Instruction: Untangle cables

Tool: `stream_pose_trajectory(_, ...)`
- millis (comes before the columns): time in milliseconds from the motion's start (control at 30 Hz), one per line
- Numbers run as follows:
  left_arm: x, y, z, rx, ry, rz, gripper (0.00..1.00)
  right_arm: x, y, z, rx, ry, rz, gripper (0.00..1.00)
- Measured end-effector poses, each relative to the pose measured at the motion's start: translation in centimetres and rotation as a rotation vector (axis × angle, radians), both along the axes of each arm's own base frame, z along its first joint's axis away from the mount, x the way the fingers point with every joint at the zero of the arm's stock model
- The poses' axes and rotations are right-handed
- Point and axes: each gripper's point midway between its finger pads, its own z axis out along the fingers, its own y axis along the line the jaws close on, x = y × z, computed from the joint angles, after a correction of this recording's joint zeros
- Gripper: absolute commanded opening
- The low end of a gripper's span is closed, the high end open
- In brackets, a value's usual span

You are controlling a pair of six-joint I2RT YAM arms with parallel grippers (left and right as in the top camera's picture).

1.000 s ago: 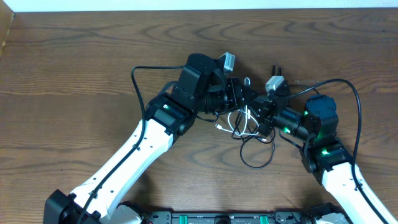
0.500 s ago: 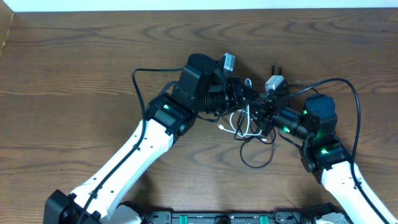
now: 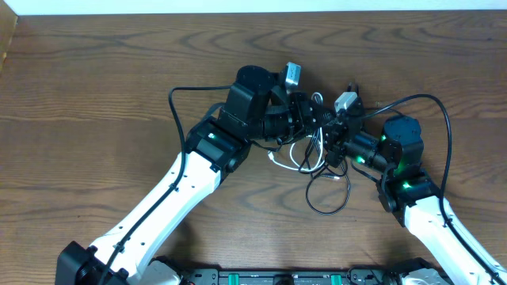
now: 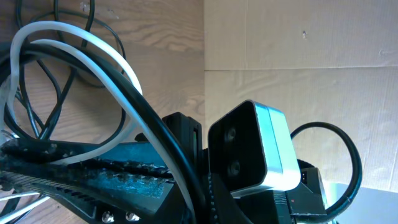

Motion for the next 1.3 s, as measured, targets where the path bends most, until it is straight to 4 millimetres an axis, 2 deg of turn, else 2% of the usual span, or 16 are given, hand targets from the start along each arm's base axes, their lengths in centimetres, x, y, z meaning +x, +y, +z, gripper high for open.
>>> stream_pose_trajectory(200, 1.3, 1.4, -0.2, 0.029, -0.08, 0.007, 0.08, 0.0, -0.2, 0.1, 0.019, 0.018, -0.004, 0.01)
stream_pose_trajectory(367, 1.9, 3.2, -1.8, 0.117, -0.16, -0.02, 0.08, 0.0, -1.0, 0.8, 0.047, 0.016, 0.006, 0.01)
stream_pose_trajectory(567, 1.2, 4.2, -3.7, 0.239, -0.317, -0.132, 0.08, -0.7, -0.9, 3.6, 0.12, -0.066, 0.094, 0.01)
stream_pose_trajectory(800, -0.2, 4.2, -4.9, 0.323, -0.497, -0.278, 0.08, -2.0, -0.2, 6.5, 0.207, -0.111, 0.178, 0.01)
stream_pose_trajectory(933, -0.3, 4.0, -5.0, 0.348, -0.561, -0.309, 0.07, -2.4, 0.0, 6.7, 0.236, -0.072, 0.197, 0.01)
stream_pose_trajectory(1067, 0.4, 4.3, -5.4, 0.396, -0.59, -0.29, 0.08, -3.1, 0.2, 6.7, 0.249, -0.045, 0.238, 0.01)
stream_pose_trajectory(1300, 1.7, 6.3, -7.3, 0.555, -0.57, -0.221, 0.08, -3.7, 0.5, 7.4, 0.259, -0.071, 0.279, 0.01)
